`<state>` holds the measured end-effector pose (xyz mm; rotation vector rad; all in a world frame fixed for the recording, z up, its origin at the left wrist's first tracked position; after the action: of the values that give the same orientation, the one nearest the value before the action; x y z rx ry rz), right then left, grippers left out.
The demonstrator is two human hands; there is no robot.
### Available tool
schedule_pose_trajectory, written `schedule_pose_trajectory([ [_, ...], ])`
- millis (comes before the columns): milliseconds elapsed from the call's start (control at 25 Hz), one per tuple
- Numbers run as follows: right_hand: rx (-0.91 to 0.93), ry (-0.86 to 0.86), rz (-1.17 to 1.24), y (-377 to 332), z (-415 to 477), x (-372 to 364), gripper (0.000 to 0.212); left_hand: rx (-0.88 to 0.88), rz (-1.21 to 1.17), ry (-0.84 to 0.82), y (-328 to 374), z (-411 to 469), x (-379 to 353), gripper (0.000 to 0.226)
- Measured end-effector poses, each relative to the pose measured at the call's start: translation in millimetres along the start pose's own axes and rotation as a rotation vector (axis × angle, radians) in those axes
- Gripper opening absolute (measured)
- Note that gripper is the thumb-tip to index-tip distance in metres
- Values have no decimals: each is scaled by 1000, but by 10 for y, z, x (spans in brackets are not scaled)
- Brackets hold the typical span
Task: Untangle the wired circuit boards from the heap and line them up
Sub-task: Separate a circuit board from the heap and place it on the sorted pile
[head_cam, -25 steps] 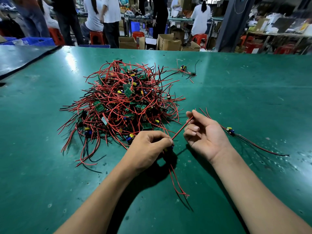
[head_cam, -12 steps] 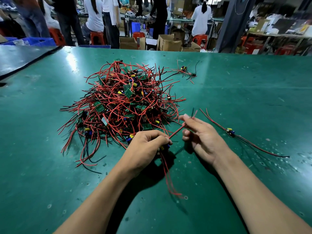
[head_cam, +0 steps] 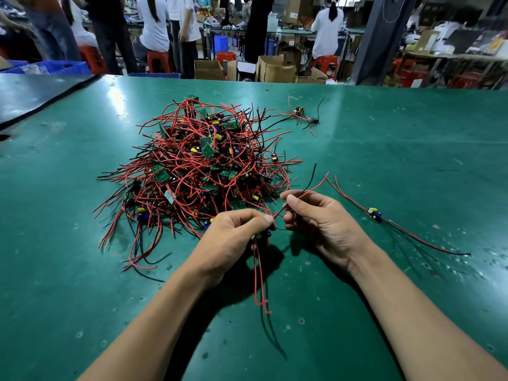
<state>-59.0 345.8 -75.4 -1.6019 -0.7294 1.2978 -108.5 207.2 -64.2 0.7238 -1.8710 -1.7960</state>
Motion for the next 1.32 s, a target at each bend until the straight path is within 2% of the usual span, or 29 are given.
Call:
schedule_pose_trajectory([
  [200, 75, 160, -217, -64, -17, 130, 22, 12, 50, -45, 23, 6, -27, 25],
  [360, 280, 381, -398, -324, -52, 385, 3, 28, 37, -65, 24, -9, -53, 24],
  [480, 425, 490, -559, -491, -135, 439, 6, 26, 45, -77, 31, -13, -75, 24],
  [560, 454, 552, -628, -508, -170, 424, 11, 25, 47, -73, 33, -10, -66, 25],
  [640, 372, 576, -513, -411, -135, 423, 21, 22, 50, -66, 32, -9, -51, 25],
  [680, 298, 551, -322, -315, -90, 432, 23, 19, 50, -62, 29, -9, -45, 25],
  [840, -139, 243, 540, 63, 17, 177, 22, 9, 56, -46, 11, -2, -39, 27],
  [920, -235, 122, 712, 52, -19, 90, 23, 6, 62, -53, 13, -8, -47, 25],
  [1040, -228, 128, 602, 11, -33, 126, 21, 4, 86, -46, 14, -16, -41, 24],
  [1200, -34, 328, 156, -130, -32, 378, 26, 9, 49, -35, 5, -17, -42, 27],
  [1320, -36, 310, 215, -124, -26, 357, 26, 13, 47, -37, 3, -14, -44, 27],
])
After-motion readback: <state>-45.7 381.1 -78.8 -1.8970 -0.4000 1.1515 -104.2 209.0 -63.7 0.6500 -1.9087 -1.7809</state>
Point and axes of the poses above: each hand's wrist, its own z-axis towards the middle knuckle, its own x-axis out of the back of the hand, y = z × x, the point moved 9 cm from there along z, towards the middle knuckle, and after that the axes turned 5 degrees about -y, right-handed, at the moved point
